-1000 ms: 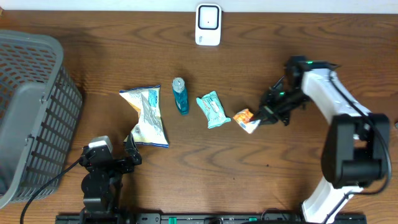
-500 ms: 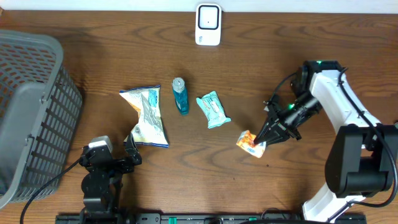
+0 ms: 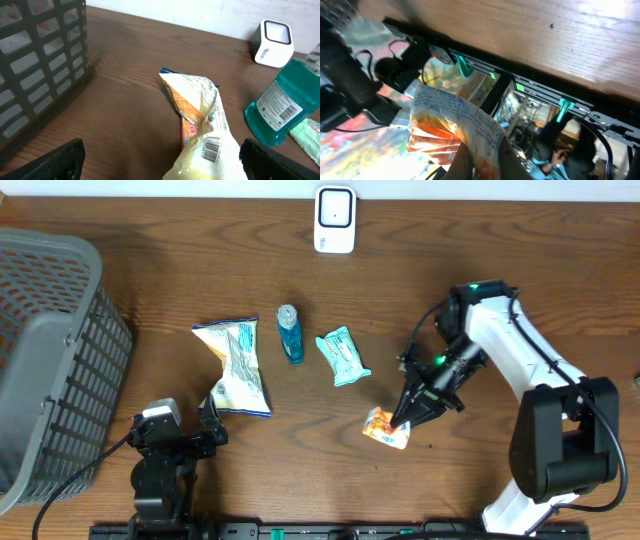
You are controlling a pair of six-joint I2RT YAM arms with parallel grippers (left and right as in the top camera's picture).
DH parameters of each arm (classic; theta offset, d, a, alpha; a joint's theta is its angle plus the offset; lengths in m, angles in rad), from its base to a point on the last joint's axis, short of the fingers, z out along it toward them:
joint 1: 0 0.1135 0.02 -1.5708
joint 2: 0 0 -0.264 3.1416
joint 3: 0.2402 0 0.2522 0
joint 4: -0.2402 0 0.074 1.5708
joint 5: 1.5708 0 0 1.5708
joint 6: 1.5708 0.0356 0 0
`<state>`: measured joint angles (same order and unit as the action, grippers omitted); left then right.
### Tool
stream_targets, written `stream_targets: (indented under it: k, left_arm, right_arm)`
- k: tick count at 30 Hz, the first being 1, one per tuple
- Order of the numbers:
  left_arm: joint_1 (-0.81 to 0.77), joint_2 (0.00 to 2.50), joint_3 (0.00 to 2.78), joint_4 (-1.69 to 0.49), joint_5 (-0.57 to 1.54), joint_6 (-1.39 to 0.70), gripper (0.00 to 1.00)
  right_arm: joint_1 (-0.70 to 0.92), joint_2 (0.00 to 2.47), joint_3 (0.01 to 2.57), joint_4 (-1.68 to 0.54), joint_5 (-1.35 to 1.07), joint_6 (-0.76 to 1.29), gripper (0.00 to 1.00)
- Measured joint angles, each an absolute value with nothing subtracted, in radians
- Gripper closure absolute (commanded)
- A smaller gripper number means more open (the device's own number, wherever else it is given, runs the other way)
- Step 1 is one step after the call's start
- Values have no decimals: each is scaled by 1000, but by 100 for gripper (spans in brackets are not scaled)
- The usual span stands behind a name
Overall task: Scan the item barcode
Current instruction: 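Lift the orange tissue pack with the right gripper toward the right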
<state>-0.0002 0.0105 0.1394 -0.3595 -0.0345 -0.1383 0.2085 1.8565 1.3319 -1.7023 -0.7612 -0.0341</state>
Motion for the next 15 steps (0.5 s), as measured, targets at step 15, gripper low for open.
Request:
stream_targets:
  k: [15]
  left_arm:
    - [0, 10, 139, -360, -35, -138, 2]
  right_arm:
    - [294, 1855, 1332, -1702, -764, -25, 99]
